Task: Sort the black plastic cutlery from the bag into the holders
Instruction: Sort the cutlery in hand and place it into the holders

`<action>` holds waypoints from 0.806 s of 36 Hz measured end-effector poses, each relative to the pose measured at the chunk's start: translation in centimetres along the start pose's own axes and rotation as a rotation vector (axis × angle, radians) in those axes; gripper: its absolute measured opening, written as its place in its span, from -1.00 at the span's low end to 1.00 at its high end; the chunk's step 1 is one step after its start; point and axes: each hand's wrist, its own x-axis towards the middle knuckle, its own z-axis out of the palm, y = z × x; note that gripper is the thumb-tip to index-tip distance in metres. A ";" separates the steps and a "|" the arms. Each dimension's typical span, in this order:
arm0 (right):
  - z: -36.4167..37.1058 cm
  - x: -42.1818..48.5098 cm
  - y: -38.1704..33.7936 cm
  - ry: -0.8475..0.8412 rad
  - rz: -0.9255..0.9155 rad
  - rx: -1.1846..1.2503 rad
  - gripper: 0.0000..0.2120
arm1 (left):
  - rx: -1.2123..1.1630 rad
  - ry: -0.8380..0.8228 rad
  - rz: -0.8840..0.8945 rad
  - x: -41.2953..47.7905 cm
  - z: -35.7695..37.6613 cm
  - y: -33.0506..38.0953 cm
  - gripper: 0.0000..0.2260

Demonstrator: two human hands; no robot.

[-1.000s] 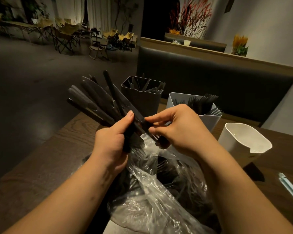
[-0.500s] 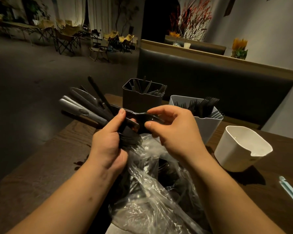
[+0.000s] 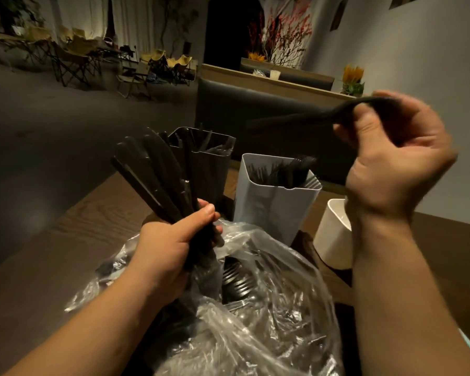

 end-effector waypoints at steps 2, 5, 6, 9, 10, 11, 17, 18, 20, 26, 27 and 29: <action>-1.1 1.1 0.6 0.012 -0.026 -0.086 -0.81 | 0.032 0.016 -0.013 0.1 0.0 -0.1 -0.94; -2.1 2.0 1.3 -0.102 0.009 -0.209 -0.81 | 0.083 0.028 -0.031 0.2 0.0 -0.1 -0.90; -2.2 2.2 1.4 -0.146 0.028 -0.237 -0.80 | 0.087 0.029 -0.040 0.2 0.0 -0.1 -0.89; -2.5 2.3 1.6 -0.236 0.048 -0.333 -0.79 | 0.085 0.034 -0.059 0.2 0.0 -0.2 -0.91; -2.6 2.3 1.6 -0.248 0.042 -0.357 -0.78 | 0.087 0.035 -0.060 0.2 0.0 -0.2 -0.89; -2.8 2.4 1.4 -0.251 0.036 -0.366 -0.77 | 0.091 0.035 -0.058 0.2 -0.1 -0.1 -0.86; -3.8 3.1 1.6 -0.342 0.067 -0.438 -0.71 | 0.099 0.032 -0.052 0.5 -0.4 0.1 -0.73; -3.7 2.9 1.9 -0.377 0.077 -0.459 -0.68 | 0.101 0.031 -0.054 0.5 -0.4 0.1 -0.72; -3.2 2.5 2.6 -0.435 0.099 -0.488 -0.61 | 0.102 0.022 -0.061 0.5 -0.4 0.0 -0.73; -2.1 0.5 4.4 -0.588 0.092 -0.605 -0.58 | 0.089 -0.001 -0.082 0.4 -0.4 0.1 -0.76; -2.0 0.3 4.7 -0.614 0.078 -0.666 -0.60 | 0.087 -0.005 -0.089 0.4 -0.4 0.2 -0.76; -1.9 0.1 5.0 -0.664 -0.008 -0.894 -0.68 | 0.064 -0.024 -0.110 0.4 -0.3 0.3 -0.78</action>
